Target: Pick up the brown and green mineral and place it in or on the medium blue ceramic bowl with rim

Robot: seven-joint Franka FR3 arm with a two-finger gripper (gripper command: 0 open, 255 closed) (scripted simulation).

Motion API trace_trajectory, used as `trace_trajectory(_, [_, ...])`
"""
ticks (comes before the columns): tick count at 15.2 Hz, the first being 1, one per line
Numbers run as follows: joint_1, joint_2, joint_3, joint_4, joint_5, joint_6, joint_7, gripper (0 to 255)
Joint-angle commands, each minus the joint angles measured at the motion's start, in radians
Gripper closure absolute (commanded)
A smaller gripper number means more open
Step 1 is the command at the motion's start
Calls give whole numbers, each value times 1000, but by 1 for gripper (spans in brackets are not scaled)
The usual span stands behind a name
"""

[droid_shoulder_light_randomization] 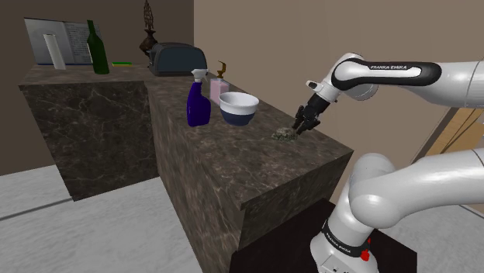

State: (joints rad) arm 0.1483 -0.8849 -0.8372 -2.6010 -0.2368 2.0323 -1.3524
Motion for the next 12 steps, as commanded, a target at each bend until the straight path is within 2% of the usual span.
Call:
trace_trajectory(1, [1,-4,15,11,8,-34,7,255])
trace_trajectory(5, [4,-13,43,53,24,-85,21,255])
trace_trajectory(6, [2,-12,36,44,19,-73,17,255])
trace_trajectory(7, [2,-12,36,44,19,-73,17,0])
trace_trajectory(9, [-244,-119,318,-149,-6,50,410,0])
trace_trajectory(10, [-335,-166,471,-219,-6,84,623,0])
trace_trajectory(12, [-457,-201,800,-281,27,94,1073,0])
